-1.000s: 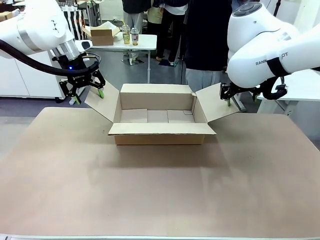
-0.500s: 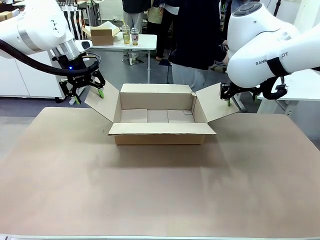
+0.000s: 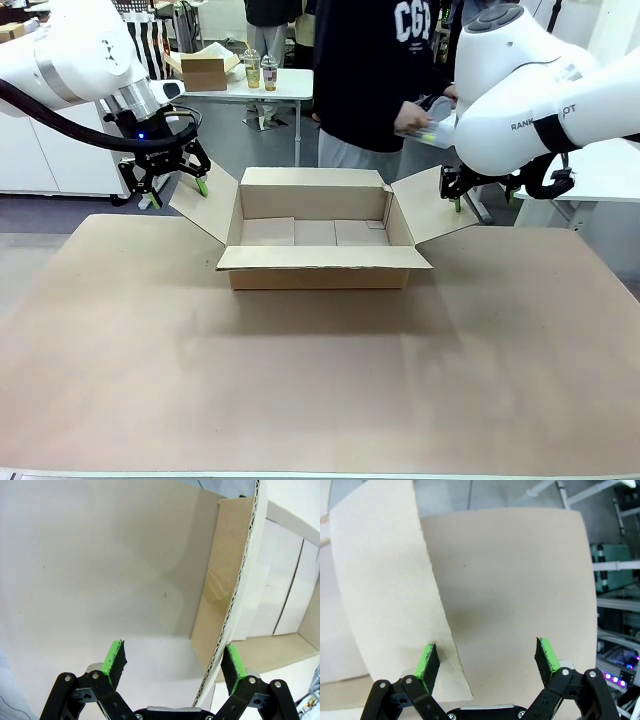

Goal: Pack the gift set into the box.
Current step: Lift both hands away from the flaps of the Package Box.

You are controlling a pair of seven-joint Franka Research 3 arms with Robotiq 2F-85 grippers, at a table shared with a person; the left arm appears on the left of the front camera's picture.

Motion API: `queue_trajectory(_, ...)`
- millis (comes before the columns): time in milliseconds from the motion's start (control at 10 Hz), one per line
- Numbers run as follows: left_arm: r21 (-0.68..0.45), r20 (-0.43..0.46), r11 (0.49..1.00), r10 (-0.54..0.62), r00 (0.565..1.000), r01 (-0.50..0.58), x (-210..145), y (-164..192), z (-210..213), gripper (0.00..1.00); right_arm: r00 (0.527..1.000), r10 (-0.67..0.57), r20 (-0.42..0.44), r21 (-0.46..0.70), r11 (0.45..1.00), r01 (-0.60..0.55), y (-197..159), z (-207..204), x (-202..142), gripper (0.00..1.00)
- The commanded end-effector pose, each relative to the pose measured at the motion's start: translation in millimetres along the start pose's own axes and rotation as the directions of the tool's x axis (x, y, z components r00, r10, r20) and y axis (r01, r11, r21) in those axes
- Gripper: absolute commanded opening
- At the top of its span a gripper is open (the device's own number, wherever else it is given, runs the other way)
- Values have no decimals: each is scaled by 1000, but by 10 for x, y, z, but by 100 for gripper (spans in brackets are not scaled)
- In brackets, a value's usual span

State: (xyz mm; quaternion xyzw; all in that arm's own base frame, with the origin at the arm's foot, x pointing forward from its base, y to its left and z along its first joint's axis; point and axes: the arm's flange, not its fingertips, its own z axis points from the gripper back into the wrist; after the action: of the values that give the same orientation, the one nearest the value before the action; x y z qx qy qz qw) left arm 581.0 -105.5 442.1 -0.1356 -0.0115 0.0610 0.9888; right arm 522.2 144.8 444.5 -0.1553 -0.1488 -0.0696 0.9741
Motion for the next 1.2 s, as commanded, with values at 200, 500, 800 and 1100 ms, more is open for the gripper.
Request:
queue_trajectory(200,19,12,1000,13,1000,-14,-8,7,14,100,1000,10,8,-22,1000,-9,-15,34,26,100)
queue_trajectory(500,19,12,1000,13,1000,-14,-8,7,14,100,1000,10,8,-22,1000,-9,-15,34,26,100)
queue_trajectory(800,19,12,1000,13,1000,-14,-8,7,14,100,1000,10,8,-22,1000,-9,-15,34,26,100)
queue_trajectory(1100,19,12,1000,13,1000,-14,-8,7,14,100,1000,10,8,-22,1000,-9,-15,34,26,100)
